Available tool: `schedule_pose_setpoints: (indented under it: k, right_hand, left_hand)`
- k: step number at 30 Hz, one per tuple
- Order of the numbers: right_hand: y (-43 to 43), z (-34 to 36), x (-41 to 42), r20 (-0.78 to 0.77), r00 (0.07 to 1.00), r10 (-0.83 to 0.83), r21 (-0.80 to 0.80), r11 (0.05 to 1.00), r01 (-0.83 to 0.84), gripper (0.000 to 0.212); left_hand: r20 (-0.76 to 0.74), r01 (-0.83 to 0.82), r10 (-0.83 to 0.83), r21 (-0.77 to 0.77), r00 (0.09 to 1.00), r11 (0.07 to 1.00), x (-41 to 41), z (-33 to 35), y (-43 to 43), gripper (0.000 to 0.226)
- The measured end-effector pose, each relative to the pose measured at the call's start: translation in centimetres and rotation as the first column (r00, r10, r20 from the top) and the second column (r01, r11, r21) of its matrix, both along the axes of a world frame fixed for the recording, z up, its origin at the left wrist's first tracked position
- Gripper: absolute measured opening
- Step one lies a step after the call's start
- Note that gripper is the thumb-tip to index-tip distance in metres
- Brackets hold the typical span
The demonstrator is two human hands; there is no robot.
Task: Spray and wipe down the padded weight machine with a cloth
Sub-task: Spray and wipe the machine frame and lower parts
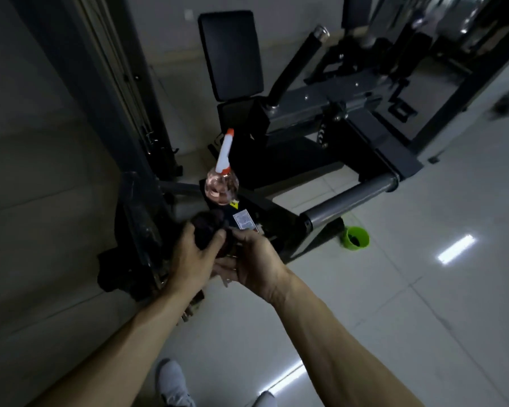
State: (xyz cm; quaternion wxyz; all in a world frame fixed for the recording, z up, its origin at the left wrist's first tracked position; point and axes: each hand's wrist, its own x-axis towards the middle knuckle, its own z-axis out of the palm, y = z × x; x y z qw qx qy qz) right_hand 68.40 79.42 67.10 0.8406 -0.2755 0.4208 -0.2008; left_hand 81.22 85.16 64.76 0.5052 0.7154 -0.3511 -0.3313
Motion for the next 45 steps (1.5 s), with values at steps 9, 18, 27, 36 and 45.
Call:
schedule_pose_setpoints:
  k: [9,18,27,36,45]
  right_hand:
    - [-6.2,1.4,5.7,-0.519,0.816,-0.255,-0.668,0.717,-0.201,0.08]
    - [-8.1,-0.2,8.5,-0.318,0.866,-0.386,-0.854,0.514,-0.085,0.015]
    - [0.1,-0.8,-0.4,-0.261,0.95,-0.174,-0.869,0.471,-0.153,0.011]
    - [4.5,-16.5,-6.9,-0.34,0.94,0.011,-0.674,0.694,-0.252,0.041]
    - [-2.7,-42.9,-0.8,-0.625,0.78,0.04,-0.675,0.474,-0.565,0.033]
  left_hand:
    - [-0.601,-0.437,0.432,0.148,0.673,0.887,3.5,2.5,-2.9,0.048]
    - [-0.567,-0.359,0.463,0.293,0.681,0.886,5.5,1.6,-2.4,0.044]
    - [-0.531,-0.299,0.523,0.453,0.667,0.84,0.0,-1.4,0.3,0.013]
    - [-0.493,-0.33,0.649,0.585,0.58,0.74,-7.2,-17.2,2.7,0.039]
    - [-0.355,-0.607,0.788,0.503,0.503,0.615,-1.7,-40.2,-4.0,0.037]
